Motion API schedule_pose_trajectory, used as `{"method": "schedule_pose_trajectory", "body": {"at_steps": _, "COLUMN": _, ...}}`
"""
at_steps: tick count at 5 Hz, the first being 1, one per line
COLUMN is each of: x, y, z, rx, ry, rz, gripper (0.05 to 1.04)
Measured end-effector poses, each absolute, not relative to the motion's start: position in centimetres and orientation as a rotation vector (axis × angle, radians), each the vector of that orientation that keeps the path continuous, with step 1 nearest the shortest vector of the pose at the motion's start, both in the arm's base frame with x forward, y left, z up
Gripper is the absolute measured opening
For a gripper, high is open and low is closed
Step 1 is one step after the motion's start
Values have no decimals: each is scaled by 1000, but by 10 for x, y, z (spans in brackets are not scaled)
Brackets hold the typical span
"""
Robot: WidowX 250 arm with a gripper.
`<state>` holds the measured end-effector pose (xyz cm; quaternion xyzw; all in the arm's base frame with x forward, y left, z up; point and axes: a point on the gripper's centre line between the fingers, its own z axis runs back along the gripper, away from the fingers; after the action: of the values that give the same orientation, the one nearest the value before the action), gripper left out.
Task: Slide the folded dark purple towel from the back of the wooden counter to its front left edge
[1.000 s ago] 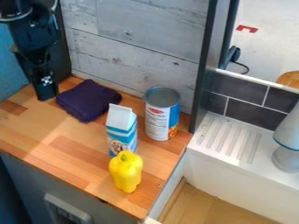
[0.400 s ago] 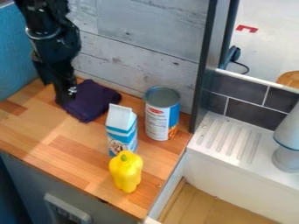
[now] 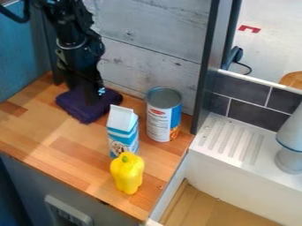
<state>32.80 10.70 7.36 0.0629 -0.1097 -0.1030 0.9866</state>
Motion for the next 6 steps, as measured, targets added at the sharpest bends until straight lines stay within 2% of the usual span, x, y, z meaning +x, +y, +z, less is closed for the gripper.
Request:
{"method": "schedule_pose_trajectory", "body": {"at_steps": 1, "x": 347, "y": 123, "z": 62, "rx": 111, "ry": -261, "rz": -126, "gripper": 1005}}
{"method": "schedule_pose_trajectory", "body": {"at_steps": 3, "x": 397, "y": 143, "z": 45, "rx": 177, "ry": -291, "rz": -71, "gripper": 1005}}
{"method": "schedule_pose_trajectory", "body": {"at_steps": 4, "x": 410, "y": 142, "z": 40, "rx": 175, "ry": -296, "rz": -68, "gripper": 1005}}
{"method": "schedule_pose_trajectory", "body": {"at_steps": 6, "x": 410, "y": 164, "z": 13, "rx": 165, "ry": -259, "rz": -20, "gripper": 1005}}
